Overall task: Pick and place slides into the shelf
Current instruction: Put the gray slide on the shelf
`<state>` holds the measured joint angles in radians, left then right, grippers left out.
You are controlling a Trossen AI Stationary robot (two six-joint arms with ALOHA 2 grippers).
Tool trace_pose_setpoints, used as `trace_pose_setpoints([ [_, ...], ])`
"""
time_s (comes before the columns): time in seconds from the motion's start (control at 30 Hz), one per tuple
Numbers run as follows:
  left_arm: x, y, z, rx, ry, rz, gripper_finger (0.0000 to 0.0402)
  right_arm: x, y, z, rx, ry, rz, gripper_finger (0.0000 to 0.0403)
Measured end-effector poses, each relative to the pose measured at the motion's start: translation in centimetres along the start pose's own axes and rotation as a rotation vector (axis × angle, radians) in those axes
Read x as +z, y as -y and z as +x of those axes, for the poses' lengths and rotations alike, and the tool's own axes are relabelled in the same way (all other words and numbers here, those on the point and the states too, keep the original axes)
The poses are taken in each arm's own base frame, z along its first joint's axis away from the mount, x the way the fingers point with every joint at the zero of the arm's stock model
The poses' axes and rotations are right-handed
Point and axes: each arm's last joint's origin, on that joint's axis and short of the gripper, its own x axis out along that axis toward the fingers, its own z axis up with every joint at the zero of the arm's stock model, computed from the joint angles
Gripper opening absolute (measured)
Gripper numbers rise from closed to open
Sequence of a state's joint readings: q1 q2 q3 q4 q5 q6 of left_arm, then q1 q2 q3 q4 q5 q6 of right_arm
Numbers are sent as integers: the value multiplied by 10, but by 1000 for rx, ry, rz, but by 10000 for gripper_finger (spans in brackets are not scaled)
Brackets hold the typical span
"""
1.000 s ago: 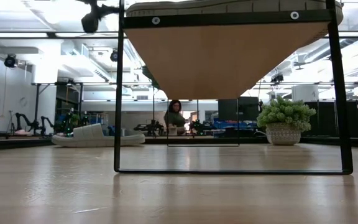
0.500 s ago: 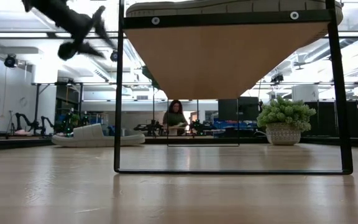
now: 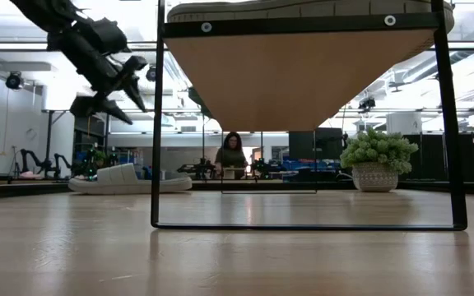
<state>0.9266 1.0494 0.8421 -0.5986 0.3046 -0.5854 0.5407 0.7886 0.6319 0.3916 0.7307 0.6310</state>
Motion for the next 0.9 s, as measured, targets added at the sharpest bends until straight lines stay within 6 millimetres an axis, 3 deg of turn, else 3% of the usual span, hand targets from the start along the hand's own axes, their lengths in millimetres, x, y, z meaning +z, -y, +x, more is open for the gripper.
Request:
trace_pose_setpoints([
  [0.47,-10,-20,-5,329,-8,-66,189,1,0,0,-1,5,-44,215],
  [0.9,-25,-37,12,408,-108,-88,189,4,0,-2,4,13,-106,215],
])
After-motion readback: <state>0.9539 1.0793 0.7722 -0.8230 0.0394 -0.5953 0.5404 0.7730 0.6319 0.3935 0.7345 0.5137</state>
